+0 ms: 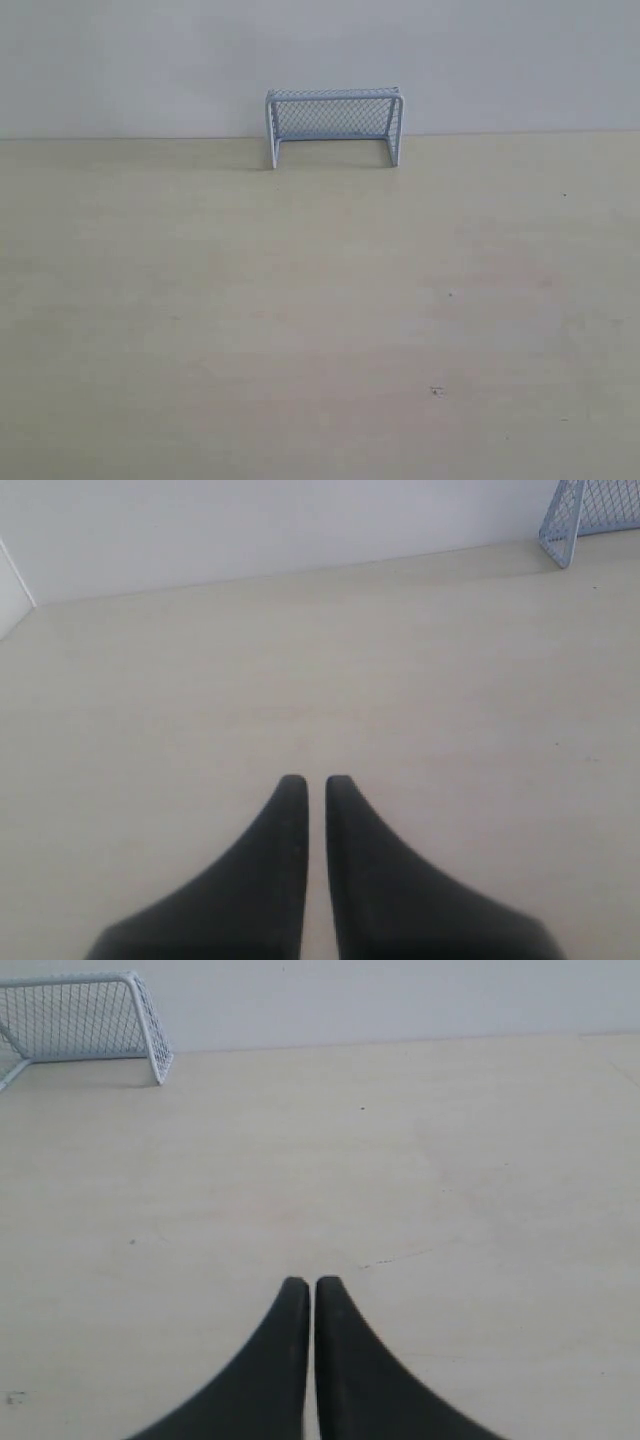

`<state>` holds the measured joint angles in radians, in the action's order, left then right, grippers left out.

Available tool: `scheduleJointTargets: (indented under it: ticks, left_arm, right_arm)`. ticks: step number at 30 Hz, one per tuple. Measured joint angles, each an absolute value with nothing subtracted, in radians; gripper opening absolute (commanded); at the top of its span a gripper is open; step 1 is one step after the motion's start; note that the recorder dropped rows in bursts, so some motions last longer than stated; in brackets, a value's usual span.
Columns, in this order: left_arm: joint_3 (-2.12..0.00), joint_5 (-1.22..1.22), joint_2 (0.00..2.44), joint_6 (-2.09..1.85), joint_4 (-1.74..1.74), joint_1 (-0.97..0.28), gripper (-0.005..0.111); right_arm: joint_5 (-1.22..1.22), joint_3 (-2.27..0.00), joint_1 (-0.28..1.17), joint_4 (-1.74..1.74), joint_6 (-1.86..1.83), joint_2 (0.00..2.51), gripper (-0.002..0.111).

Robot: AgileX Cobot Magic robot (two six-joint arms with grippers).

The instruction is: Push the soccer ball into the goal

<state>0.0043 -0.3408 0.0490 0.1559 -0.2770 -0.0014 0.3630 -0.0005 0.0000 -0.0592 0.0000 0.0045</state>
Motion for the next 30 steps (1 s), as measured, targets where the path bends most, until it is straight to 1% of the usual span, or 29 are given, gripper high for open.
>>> scheduleJointTargets:
  ticks: [7,30]
  left_arm:
    - [0.004,-0.341,0.049,0.156,-0.277,-0.001,0.006]
    - [0.004,-0.341,0.049,0.156,-0.277,-0.001,0.006]
  right_arm:
    - [0.371,0.000,0.000,-0.133,0.033,0.005,0.000]
    - [0.371,0.000,0.000,-0.135,-0.007,0.005,0.000]
